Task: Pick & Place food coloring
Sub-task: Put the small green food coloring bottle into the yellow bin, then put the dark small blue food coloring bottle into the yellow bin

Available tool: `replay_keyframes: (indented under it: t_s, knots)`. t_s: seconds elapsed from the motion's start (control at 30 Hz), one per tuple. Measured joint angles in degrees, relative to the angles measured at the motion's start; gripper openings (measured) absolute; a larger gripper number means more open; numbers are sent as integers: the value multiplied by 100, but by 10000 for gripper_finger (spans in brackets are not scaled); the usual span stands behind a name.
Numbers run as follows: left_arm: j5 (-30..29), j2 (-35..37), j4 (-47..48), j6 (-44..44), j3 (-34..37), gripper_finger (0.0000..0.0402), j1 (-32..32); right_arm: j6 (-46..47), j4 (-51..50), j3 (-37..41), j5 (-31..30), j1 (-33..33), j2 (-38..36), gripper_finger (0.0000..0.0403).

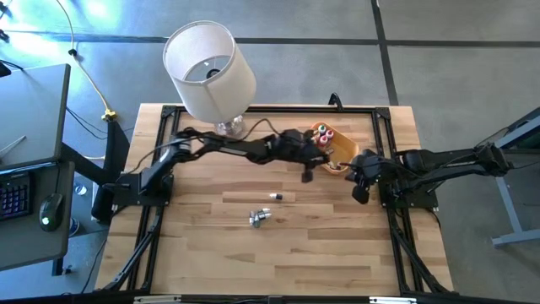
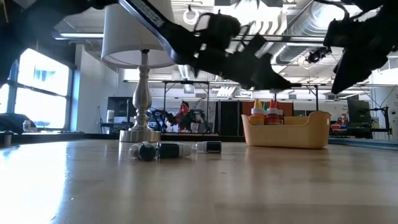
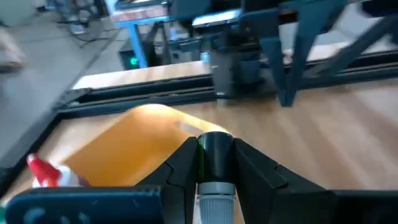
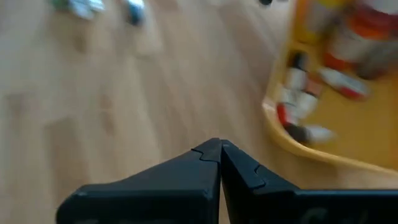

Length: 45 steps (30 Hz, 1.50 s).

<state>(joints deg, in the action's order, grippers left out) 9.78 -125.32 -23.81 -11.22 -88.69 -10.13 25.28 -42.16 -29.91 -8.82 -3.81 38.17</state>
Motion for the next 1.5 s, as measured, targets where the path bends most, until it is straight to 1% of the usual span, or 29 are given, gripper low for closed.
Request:
replay_keyframes:
  t_s: [0.1, 0.23, 0.33, 0.5, 0.63, 0.7, 0.77, 0.93, 1.03, 1.13, 1.3, 1.33, 1.4, 1.5]
  knots:
    - [-263, -473, 591, -94, -712, 81, 0, 23, -256, 0, -379, 11, 0, 0]
    - [-442, -913, 1217, -98, -1472, 81, -6, 14, -232, 0, -208, 7, -2, 0]
    - [-483, -1048, 1418, -104, -1785, 81, -3, -9, -169, 0, -172, 7, -2, 0]
    - [-522, -1103, 1477, -264, -1849, 81, -3, -18, -87, 0, -188, 7, -2, 0]
    - [-681, -1103, 1518, -293, -1849, 82, 0, -20, 11, 0, -188, 7, -2, 0]
    - [-695, -1103, 1524, -291, -1849, 89, -3, -20, 48, 0, -193, 7, -2, 0]
    - [-706, -1103, 1528, -289, -1849, 105, -3, -20, 56, 0, -193, 7, -2, 0]
    - [-792, -1103, 1554, -380, -1842, 165, 0, -20, 134, 0, -193, 7, -2, 0]
    - [-974, -1091, 1497, -350, -1833, 186, 39, -20, 181, 0, -193, 7, -1, 0]
    - [-1237, -907, 1540, -396, -1814, 188, 123, -22, 235, 0, -193, 7, 0, 0]
    - [-1516, -87, 2091, -796, -1846, 176, 321, -25, 282, 0, -195, 7, 1, 0]
    - [-1592, 140, 2493, -875, -1834, 174, 343, -47, 287, 0, -195, 7, 1, 0]
    - [-1903, 491, 2994, -1081, -1828, 169, 414, -225, 356, 0, -199, 7, 0, 0]
    - [-2579, 1113, 4052, -1350, -1820, 166, 466, -759, 708, 0, -219, 7, 4, 0]
